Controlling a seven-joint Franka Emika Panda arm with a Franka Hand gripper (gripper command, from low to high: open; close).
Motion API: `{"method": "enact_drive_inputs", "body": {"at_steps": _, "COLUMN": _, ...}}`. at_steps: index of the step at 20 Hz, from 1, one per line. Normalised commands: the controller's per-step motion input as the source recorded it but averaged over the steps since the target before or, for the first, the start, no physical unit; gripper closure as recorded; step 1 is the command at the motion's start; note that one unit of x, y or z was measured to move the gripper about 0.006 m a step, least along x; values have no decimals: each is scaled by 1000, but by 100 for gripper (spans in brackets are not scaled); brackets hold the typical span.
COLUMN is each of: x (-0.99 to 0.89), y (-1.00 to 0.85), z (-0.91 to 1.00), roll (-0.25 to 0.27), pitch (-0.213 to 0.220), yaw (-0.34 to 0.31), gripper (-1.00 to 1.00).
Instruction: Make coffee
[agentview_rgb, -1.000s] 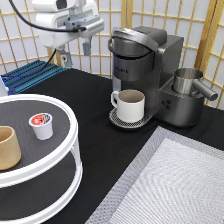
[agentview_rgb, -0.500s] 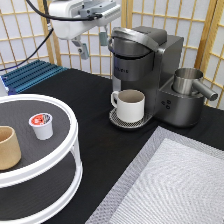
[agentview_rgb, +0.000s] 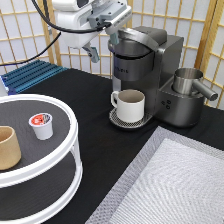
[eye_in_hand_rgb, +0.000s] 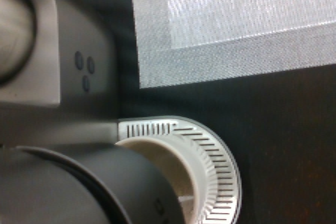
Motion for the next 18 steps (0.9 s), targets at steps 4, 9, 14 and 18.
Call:
{"method": "enact_drive_inputs", "body": {"at_steps": 4, "x": 114, "y": 301, "z": 501, "roll": 67, "pitch": 141, "yaw": 4, "gripper": -100}}
{"method": "enact_drive_inputs", "body": {"at_steps": 9, "x": 83, "y": 437, "z": 546, "roll": 45, "pitch": 119, "yaw": 8, "gripper": -100}}
{"method": "enact_drive_inputs", "body": {"at_steps": 14, "x": 268, "y": 554, "z": 663, "roll": 2, "pitch": 100, "yaw": 22, "gripper": -100}}
{"method": "enact_drive_inputs", "body": {"at_steps": 18, "x": 452, "y": 588, "z": 505, "roll": -26, "pitch": 83, "yaw": 9, "gripper": -100}}
